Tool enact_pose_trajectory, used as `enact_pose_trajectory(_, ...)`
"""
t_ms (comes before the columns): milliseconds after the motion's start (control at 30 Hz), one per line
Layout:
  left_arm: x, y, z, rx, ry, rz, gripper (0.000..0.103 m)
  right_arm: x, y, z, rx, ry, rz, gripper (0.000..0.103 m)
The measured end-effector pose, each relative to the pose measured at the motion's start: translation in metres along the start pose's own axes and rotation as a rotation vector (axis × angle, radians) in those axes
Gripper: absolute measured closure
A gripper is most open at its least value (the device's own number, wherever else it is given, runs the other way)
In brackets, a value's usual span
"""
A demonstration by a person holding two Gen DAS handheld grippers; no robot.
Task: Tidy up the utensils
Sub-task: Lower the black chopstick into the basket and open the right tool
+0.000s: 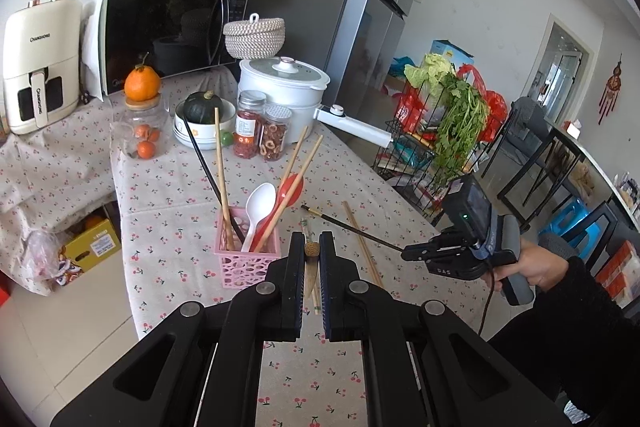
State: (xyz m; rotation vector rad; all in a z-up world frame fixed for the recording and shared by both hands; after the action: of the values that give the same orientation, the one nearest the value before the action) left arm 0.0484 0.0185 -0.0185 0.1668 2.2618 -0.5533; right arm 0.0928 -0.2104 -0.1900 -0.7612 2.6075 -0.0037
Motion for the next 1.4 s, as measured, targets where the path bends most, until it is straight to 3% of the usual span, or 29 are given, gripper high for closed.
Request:
enact_pose_trajectory(267, -0.005, 0.002, -0.011, -0.002, -0.035, -0.010, 0.097, -0.051, 0.014, -0.104, 0.047, -0.305, 0.071, 0.099)
enact_pose_trajectory(433, -0.011, 0.006, -0.014, -0.006, -0.054, -0.024, 0.097, -0.082, 0.020, -0.136, 0.063, -0.419, 0.098, 0.099)
enact_pose_trajectory(733, -0.014, 0.011, -0.013, -0.014, -0.059, -0.027, 0.097, -0.091, 0.016, -0.117, 0.079, -0.464, 0.162, 0.099)
enact_pose_trajectory(967, -0.032, 0.010, -0.033, -0.018, -0.126, -0.025, 0.097, -0.097, 0.026, -0.161, 0.058, -0.578, 0.154, 0.100)
enact_pose_trajectory(1100, -0.052, 0.013, -0.045, -0.061, -0.185, -0.010, 0.096, -0.108, 0.037, -0.191, 0.021, -0.635, 0.133, 0.100)
enact_pose_trajectory(1400, -0.077, 0.022, -0.044, -0.118, -0.205, -0.008, 0.096, -0.146, 0.071, -0.217, -0.045, -0.623, 0.041, 0.100)
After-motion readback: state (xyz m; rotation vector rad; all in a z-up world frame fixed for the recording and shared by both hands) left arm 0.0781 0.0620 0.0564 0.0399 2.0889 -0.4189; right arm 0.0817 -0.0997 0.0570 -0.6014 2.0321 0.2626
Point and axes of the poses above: each gripper's, at about its wrist camera, not at the fingertips, and z roughly the way its jaws point, y to its left, x to its underside, the point moved 9 cm from there along z, roughly the way its jaws point, and after that the axes turned 6 degrees about -z, right-handed, at the moved point
